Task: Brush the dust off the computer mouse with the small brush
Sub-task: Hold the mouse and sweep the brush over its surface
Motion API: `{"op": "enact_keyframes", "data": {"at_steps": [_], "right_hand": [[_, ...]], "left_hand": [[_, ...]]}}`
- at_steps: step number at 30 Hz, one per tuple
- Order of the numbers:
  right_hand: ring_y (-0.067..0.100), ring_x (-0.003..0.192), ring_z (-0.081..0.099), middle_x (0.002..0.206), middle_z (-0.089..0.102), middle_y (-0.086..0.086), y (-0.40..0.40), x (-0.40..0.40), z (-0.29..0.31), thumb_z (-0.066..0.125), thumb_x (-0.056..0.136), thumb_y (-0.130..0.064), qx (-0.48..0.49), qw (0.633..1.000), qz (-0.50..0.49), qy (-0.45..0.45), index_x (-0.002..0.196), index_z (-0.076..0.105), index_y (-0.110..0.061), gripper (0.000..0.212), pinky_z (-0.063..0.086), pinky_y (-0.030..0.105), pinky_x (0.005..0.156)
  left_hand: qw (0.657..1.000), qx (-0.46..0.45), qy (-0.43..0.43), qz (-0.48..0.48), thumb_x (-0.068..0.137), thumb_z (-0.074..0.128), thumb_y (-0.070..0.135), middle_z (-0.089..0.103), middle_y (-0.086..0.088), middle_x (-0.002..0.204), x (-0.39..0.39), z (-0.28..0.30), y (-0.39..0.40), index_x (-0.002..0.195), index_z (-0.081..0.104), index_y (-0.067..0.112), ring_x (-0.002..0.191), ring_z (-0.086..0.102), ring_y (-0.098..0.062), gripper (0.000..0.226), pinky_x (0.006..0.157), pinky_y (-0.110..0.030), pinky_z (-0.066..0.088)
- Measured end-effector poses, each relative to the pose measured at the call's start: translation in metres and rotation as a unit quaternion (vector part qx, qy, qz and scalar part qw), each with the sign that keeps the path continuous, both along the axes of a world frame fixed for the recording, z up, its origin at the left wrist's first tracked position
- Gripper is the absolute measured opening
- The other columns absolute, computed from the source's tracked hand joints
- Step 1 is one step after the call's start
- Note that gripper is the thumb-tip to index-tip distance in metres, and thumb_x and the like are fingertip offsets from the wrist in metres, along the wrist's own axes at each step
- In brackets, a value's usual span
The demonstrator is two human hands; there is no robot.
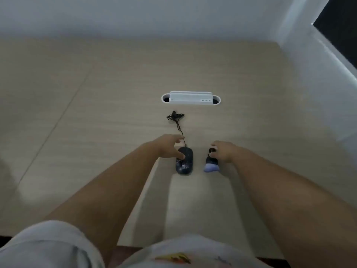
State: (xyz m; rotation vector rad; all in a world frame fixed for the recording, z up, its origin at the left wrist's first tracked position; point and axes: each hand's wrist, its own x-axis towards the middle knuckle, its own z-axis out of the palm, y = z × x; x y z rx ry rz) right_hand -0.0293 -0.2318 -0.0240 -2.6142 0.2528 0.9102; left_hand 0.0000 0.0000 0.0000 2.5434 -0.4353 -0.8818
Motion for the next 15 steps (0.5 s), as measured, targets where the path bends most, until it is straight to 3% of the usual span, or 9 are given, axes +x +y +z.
{"op": "enact_keyframes", "data": {"at_steps": [3,5,7,9,12,15], "right_hand": [[0.032,0.100,0.060,0.120,0.060,0.011,0.005,-0.001,-0.012,0.063,0.067,-0.036,-0.006,1.000,0.006,0.007,0.111,0.053,-0.021,0.048,0.050,0.041,0.085],[0.029,0.087,0.059,0.109,0.060,0.012,0.007,-0.003,-0.015,0.065,0.062,-0.030,0.006,1.000,-0.017,0.006,0.106,0.052,-0.017,0.047,0.048,0.037,0.071],[0.027,0.082,0.053,0.109,0.058,0.013,0.010,-0.004,-0.015,0.071,0.067,-0.024,0.033,0.998,-0.050,-0.006,0.111,0.051,-0.014,0.049,0.041,0.032,0.066],[0.028,0.089,0.052,0.120,0.055,0.014,0.009,-0.005,-0.016,0.074,0.072,-0.021,0.054,0.995,-0.080,-0.016,0.122,0.049,-0.013,0.056,0.040,0.026,0.066],[0.020,0.088,0.052,0.129,0.051,0.011,0.007,-0.006,-0.024,0.077,0.074,-0.014,0.125,0.982,-0.140,-0.026,0.131,0.047,-0.015,0.064,0.041,0.013,0.053],[0.016,0.083,0.053,0.123,0.052,0.009,0.007,-0.008,-0.028,0.073,0.077,-0.007,0.181,0.966,-0.181,-0.025,0.134,0.046,-0.013,0.063,0.039,0.016,0.056]], "left_hand": [[1.000,0.006,0.010,-0.017,0.071,0.089,0.033,0.044,-0.005,0.155,-0.006,-0.012,0.003,0.157,0.027,0.022,0.140,0.043,-0.024,0.107,0.107,-0.028,0.034],[1.000,0.000,0.009,-0.007,0.065,0.093,0.030,0.041,-0.006,0.156,-0.008,-0.020,0.005,0.158,0.024,0.022,0.142,0.040,-0.024,0.116,0.108,-0.027,0.033],[1.000,-0.008,0.003,0.007,0.060,0.095,0.029,0.040,-0.007,0.157,-0.011,-0.027,0.007,0.159,0.021,0.023,0.143,0.038,-0.026,0.124,0.111,-0.029,0.032],[1.000,-0.007,-0.006,0.017,0.057,0.096,0.033,0.039,-0.005,0.158,-0.016,-0.032,0.009,0.160,0.016,0.021,0.146,0.033,-0.027,0.130,0.115,-0.031,0.023],[1.000,0.003,-0.026,0.015,0.042,0.095,0.056,0.033,0.003,0.162,-0.020,-0.049,0.014,0.160,0.006,0.026,0.152,0.019,-0.026,0.151,0.122,-0.033,0.006],[0.998,-0.016,-0.014,0.052,0.035,0.092,0.061,0.030,0.007,0.164,-0.023,-0.063,0.021,0.158,0.001,0.038,0.154,0.003,-0.030,0.155,0.123,-0.041,0.009]]}}
